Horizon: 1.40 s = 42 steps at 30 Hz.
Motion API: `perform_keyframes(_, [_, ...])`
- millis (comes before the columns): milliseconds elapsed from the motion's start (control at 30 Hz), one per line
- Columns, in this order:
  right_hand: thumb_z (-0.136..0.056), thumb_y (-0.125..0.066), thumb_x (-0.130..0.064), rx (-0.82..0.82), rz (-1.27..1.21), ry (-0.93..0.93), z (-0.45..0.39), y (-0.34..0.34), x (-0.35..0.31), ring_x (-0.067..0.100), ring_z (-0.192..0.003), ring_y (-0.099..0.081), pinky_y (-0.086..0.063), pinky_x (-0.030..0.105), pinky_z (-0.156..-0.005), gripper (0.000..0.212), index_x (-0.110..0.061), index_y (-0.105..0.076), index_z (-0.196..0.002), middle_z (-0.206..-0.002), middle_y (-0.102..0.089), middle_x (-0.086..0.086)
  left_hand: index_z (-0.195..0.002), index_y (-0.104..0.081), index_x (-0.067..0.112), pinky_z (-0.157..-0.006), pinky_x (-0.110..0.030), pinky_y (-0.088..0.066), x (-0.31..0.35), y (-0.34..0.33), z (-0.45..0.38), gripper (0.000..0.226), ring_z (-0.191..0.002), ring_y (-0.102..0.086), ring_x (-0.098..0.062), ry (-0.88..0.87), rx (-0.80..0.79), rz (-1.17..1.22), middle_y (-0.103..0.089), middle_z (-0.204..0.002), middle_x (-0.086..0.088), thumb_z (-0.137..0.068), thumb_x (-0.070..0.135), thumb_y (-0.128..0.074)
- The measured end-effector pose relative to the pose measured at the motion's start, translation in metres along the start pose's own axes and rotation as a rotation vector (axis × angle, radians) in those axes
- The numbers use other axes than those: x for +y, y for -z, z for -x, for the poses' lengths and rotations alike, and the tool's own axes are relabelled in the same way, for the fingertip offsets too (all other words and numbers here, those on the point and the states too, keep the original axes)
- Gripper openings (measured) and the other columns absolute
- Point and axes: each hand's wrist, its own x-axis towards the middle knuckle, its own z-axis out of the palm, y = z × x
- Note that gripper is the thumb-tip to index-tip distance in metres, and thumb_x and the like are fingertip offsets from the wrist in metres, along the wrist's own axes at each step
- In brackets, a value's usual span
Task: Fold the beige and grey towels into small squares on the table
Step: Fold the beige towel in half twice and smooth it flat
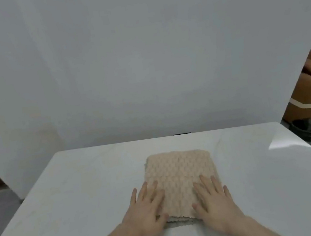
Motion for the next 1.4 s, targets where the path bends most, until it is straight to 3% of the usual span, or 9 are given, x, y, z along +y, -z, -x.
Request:
perform_keyframes(100, [-0.098,-0.018,-0.067,0.03,-0.005,-0.049,-0.01,-0.059,0.016,0.018,-0.153,0.023,0.005,0.053,-0.124,0.071,-0.04,0.003,-0.16,-0.161,0.026,-0.019,-0.162,0.011,0.04,-0.125,-0.044,0.013,-0.011,-0.058,-0.01,0.075,-0.153,0.028,-0.014,0.015,0.038,0.063,0.031,-0.162,0.019,-0.098,0.072,-0.013])
perform_keyframes(167, [-0.094,-0.012,-0.07,0.214,-0.024,-0.049,-0.01,-0.09,0.021,0.011,-0.153,0.021,0.008,0.049,-0.124,0.07,-0.047,0.001,-0.158,-0.162,0.021,-0.023,-0.159,0.012,0.046,-0.126,-0.042,0.009,-0.014,-0.093,-0.01,0.072,-0.153,0.027,-0.009,0.018,0.176,0.117,0.03,-0.162,0.025,-0.097,0.067,-0.02])
perform_keyframes(300, [-0.096,-0.022,-0.07,0.368,-0.044,0.004,-0.006,-0.108,0.029,0.003,-0.152,0.015,0.009,0.042,-0.125,0.067,-0.048,-0.008,-0.158,-0.162,0.008,-0.03,-0.159,-0.004,0.051,-0.128,-0.03,0.002,-0.019,-0.115,-0.006,0.063,-0.151,0.021,0.005,-0.005,0.37,0.215,0.014,-0.162,0.035,-0.102,0.065,-0.025])
perform_keyframes(467, [-0.092,-0.03,-0.071,0.382,-0.065,0.005,0.002,-0.106,0.023,0.007,-0.154,0.007,0.006,0.043,-0.126,0.075,-0.043,-0.015,-0.159,-0.165,-0.003,-0.026,-0.161,-0.022,0.042,-0.127,-0.025,-0.005,-0.019,-0.119,-0.004,0.064,-0.155,0.0,0.0,-0.001,0.455,0.27,-0.007,-0.165,0.03,-0.101,0.063,-0.029])
perform_keyframes(633, [-0.089,-0.038,-0.069,0.454,-0.087,-0.004,0.014,-0.107,0.019,0.013,-0.155,-0.008,-0.002,0.043,-0.126,0.077,-0.035,-0.027,-0.158,-0.167,-0.018,-0.014,-0.155,-0.042,0.031,-0.122,-0.022,-0.021,-0.014,-0.113,0.005,0.055,-0.147,-0.028,-0.005,0.051,0.558,0.356,-0.034,-0.162,0.017,-0.101,0.035,-0.045])
perform_keyframes(967, [-0.102,-0.048,-0.045,0.61,-0.175,0.006,0.028,-0.118,0.024,0.008,-0.15,-0.026,-0.021,0.04,-0.124,0.046,-0.031,-0.052,-0.145,-0.157,-0.041,-0.013,-0.142,-0.057,0.027,-0.105,-0.023,-0.04,-0.014,-0.114,0.016,0.046,-0.128,-0.046,-0.01,0.132,0.69,0.403,-0.057,-0.142,0.017,-0.098,0.033,-0.049])
perform_keyframes(1167, [-0.104,-0.045,-0.043,0.669,-0.189,0.028,0.017,-0.125,0.032,0.011,-0.148,-0.034,-0.03,0.042,-0.12,0.034,-0.038,-0.062,-0.133,-0.148,-0.049,-0.018,-0.13,-0.066,0.029,-0.098,-0.016,-0.038,-0.02,-0.119,0.005,0.037,-0.117,-0.048,-0.005,0.11,0.748,0.395,-0.063,-0.129,0.02,-0.095,0.022,-0.056])
perform_keyframes(1300, [-0.102,-0.054,-0.038,0.779,-0.159,0.049,0.019,-0.124,0.029,0.016,-0.128,-0.05,-0.041,0.034,-0.107,0.025,-0.037,-0.071,-0.119,-0.133,-0.063,-0.013,-0.112,-0.075,0.033,-0.087,-0.023,-0.04,-0.025,-0.121,0.002,0.023,-0.099,-0.05,-0.007,0.111,0.868,0.324,-0.069,-0.113,0.024,-0.095,0.023,-0.064])
perform_keyframes(1400, [-0.099,-0.06,-0.034,0.91,-0.173,0.068,0.023,-0.121,0.028,0.01,-0.107,-0.049,-0.046,0.028,-0.093,0.02,-0.038,-0.074,-0.113,-0.118,-0.066,-0.019,-0.108,-0.076,0.035,-0.081,-0.024,-0.042,-0.024,-0.119,0.002,0.02,-0.091,-0.052,-0.006,0.095,0.957,0.334,-0.07,-0.108,0.026,-0.096,0.023,-0.066])
